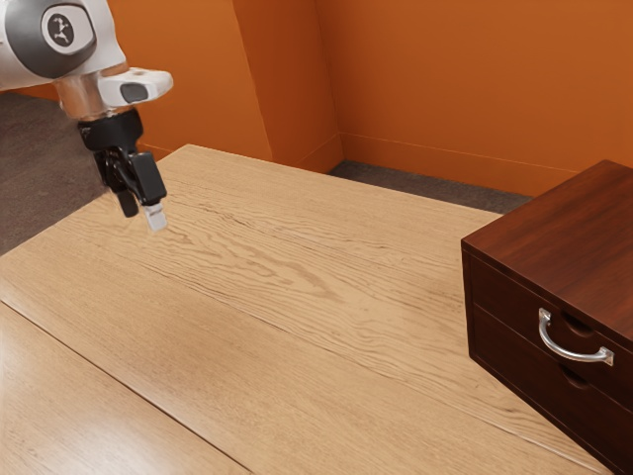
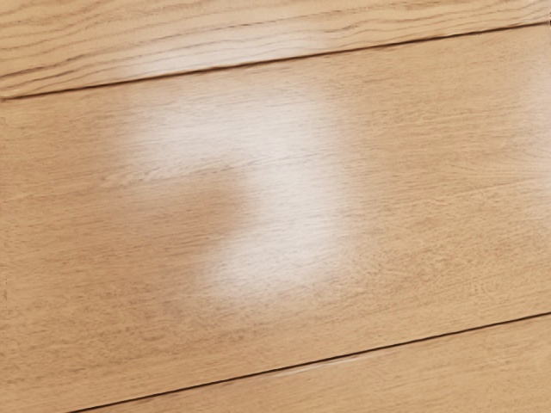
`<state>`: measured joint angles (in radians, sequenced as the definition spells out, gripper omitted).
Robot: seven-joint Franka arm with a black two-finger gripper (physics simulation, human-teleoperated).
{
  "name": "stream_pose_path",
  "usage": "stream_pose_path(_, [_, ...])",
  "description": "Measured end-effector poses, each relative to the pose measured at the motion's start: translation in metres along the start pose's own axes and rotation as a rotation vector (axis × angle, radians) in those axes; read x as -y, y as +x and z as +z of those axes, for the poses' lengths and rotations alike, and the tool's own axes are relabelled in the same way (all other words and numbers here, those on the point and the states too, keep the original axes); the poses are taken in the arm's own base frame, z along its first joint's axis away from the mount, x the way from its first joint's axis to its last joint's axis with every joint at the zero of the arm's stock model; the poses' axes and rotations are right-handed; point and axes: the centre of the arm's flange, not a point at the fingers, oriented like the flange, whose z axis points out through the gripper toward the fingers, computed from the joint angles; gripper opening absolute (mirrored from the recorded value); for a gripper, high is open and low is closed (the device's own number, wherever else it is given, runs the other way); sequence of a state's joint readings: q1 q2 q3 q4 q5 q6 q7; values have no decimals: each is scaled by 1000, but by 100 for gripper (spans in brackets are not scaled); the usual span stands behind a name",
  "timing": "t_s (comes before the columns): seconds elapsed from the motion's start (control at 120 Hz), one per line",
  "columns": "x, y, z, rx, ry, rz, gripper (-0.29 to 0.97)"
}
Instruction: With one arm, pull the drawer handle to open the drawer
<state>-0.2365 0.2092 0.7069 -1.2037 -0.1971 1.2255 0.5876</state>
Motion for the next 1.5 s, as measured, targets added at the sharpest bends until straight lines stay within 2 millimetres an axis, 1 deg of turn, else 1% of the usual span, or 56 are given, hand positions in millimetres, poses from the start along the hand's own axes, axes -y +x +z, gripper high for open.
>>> stream_pose_path(0.1, [9, 2, -5, -57, 20, 72, 68])
stream_pose_path(0.125, [8, 1, -11, -75, 27, 94, 68])
stream_pose_path(0.15, [4, -5, -24, -108, 40, 122, 68])
stream_pose_path(0.192, [-14, -27, -68, -210, 74, 188, 68])
stream_pose_path(0.225, [-27, -41, -92, -274, 87, 238, 68])
stream_pose_path(0.258, [-38, -48, -106, -312, 96, 288, 68])
stream_pose_path(0.3, [-50, -46, -111, -329, 101, 358, 68])
stream_pose_path(0.333, [-59, -36, -101, -321, 81, 430, 68])
stream_pose_path(0.358, [-65, -22, -88, -290, 83, 476, 68])
stream_pose_path(0.375, [-73, -13, -81, -271, 86, 514, 68])
stream_pose_path(0.4, [-93, 2, -72, -248, 87, 587, 68])
stream_pose_path(0.433, [-127, 20, -62, -224, 89, 702, 68])
stream_pose_path(0.475, [-168, 36, -51, -200, 95, 840, 68])
stream_pose_path(0.5, [-184, 41, -48, -192, 100, 905, 68])
stream_pose_path(0.525, [-192, 43, -47, -187, 105, 954, 68])
stream_pose_path(0.55, [-195, 43, -47, -185, 110, 990, 68])
stream_pose_path(0.583, [-192, 42, -48, -186, 118, 1027, 68])
stream_pose_path(0.692, [-173, 30, -59, -206, 134, 1116, 68])
stream_pose_path(0.733, [-169, 21, -67, -227, 131, 1166, 68])
stream_pose_path(0.8, [-163, 1, -83, -248, 149, 1225, 68])
stream_pose_path(0.867, [-157, -17, -92, -249, 163, 1266, 68])
stream_pose_path(0.883, [-155, -22, -91, -246, 162, 1274, 68])
stream_pose_path(0.9, [-153, -25, -87, -237, 153, 1282, 68])
stream_pose_path(0.925, [-153, -28, -77, -222, 134, 1298, 68])
stream_pose_path(0.942, [-156, -29, -69, -211, 120, 1316, 68])
stream_pose_path(0.967, [-171, -29, -57, -197, 100, 1359, 68])
stream_pose_path(1.008, [-210, -26, -40, -173, 71, 1458, 68])
stream_pose_path(1.025, [-222, -25, -32, -163, 58, 1491, 68])
stream_pose_path(1.075, [-248, -23, -17, -135, 41, 1561, 68])
stream_pose_path(1.133, [-284, -21, -7, -94, 64, 1657, 68])
stream_pose_path(1.217, [-333, -22, -1, -74, 107, 1785, 68])
stream_pose_path(1.283, [-357, -22, 4, -75, 135, 1860, 68])
stream_pose_path(1.367, [-387, -22, 17, -77, 156, 1951, 68])
stream_pose_path(1.5, [-421, -19, 28, -115, 202, 2053, 68])
